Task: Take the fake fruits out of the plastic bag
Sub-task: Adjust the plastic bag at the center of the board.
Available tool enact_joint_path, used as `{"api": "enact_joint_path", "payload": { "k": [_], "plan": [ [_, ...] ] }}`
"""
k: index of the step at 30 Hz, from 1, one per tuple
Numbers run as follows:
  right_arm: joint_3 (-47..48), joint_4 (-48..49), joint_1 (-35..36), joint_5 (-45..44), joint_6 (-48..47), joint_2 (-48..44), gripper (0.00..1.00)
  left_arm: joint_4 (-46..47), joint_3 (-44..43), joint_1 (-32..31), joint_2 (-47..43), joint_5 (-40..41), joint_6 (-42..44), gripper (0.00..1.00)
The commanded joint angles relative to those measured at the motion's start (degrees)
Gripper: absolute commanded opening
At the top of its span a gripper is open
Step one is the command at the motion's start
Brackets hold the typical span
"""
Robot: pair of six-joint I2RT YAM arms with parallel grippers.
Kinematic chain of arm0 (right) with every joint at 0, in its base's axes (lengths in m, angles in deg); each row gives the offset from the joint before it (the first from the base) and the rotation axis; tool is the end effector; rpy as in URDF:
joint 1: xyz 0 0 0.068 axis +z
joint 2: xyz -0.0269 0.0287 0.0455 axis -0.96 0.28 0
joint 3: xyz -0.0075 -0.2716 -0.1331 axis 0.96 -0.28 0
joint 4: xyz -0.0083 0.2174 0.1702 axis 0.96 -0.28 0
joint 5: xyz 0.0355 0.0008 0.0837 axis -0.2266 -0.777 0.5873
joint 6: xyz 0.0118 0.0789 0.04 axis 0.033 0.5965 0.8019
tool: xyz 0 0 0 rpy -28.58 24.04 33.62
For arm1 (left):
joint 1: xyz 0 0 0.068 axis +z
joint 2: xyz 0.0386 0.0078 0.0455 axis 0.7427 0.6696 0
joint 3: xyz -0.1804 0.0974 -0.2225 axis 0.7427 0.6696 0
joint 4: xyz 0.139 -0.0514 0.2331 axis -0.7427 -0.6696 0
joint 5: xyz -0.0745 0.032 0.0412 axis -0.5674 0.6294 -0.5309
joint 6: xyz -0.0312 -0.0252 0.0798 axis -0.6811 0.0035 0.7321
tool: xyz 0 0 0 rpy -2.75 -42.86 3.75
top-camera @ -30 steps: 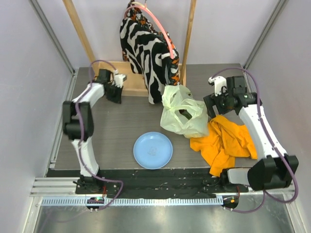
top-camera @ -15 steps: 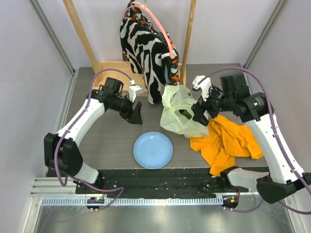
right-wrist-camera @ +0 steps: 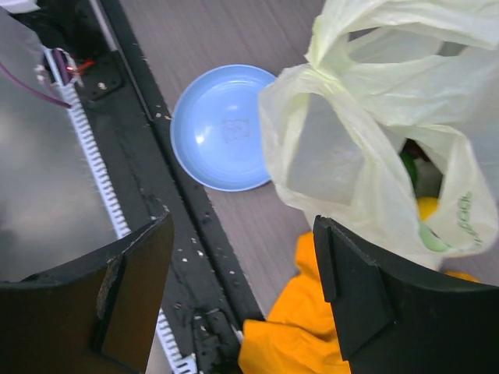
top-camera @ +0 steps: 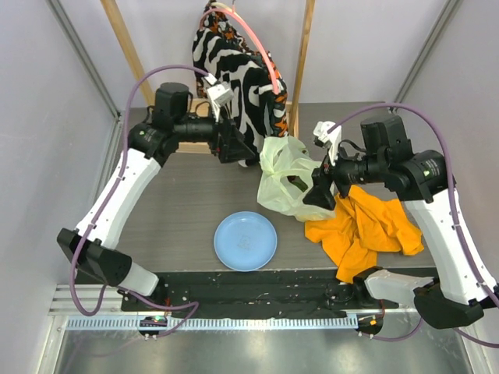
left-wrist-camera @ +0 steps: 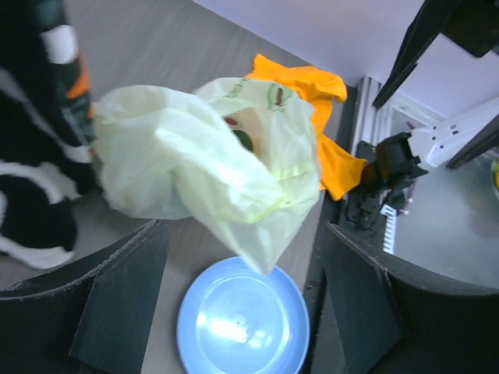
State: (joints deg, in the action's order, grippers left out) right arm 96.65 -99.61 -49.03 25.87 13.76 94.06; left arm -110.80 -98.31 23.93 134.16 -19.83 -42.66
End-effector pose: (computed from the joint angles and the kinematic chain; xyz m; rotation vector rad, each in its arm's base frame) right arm 0.1696 0.1265 0.4688 -1.1722 1.9367 0.6958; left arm 0.2964 -0.1989 0.4671 0.9528 1.7726 -1.1463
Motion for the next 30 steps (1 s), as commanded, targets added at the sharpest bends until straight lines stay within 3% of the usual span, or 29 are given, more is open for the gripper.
{"api": "enact_joint_path", "payload": {
  "k": [1,2,7,9,11,19,21,22,24,25,30],
  "plan": [
    [-4.7,6.4,1.3,7.8,8.8,1.7,0.78,1.7,0.3,-5.7,3.5,4.3,-5.8,0.83],
    [-5.6,7.8,1.6,8.0,10.3,2.2,0.78,3.7,0.1,-6.2,4.3,8.0,-8.6,0.83],
    [-14.0,21.7,2.4,3.4,22.5,3.0,0.84,9.7,-0.7,-6.1,9.0,9.8,-16.8,0.83],
    [-15.8,26.6,2.7,0.8,25.6,3.8,0.91,11.0,-1.9,-6.0,10.7,10.2,-19.2,0.74],
    [-16.4,28.6,2.9,0.2,28.4,5.7,0.92,10.8,-2.6,-5.9,12.4,10.6,-19.6,0.63],
    [-17.4,39.3,3.1,-7.3,35.9,10.8,0.93,10.1,-1.6,-4.5,12.1,10.8,-20.2,0.05],
    [-17.5,39.5,2.8,-12.2,35.9,11.2,0.84,10.2,-0.9,-4.4,11.6,11.0,-20.1,0.0],
    [-17.4,39.5,1.9,-12.9,35.6,11.2,0.67,10.1,-0.9,-4.3,11.6,11.0,-19.9,0.0],
    [-16.0,38.5,-0.3,-13.5,34.9,10.5,0.49,10.1,-1.6,-4.1,11.9,11.2,-19.5,0.0],
    [-15.1,38.0,-3.7,-13.4,34.4,10.0,0.34,9.8,-2.4,-4.0,12.3,11.0,-19.0,0.0],
    [-11.0,36.9,-17.3,-13.4,28.8,6.5,0.01,8.3,-14.7,-5.3,18.7,9.2,-14.2,0.0]
  ]
}}
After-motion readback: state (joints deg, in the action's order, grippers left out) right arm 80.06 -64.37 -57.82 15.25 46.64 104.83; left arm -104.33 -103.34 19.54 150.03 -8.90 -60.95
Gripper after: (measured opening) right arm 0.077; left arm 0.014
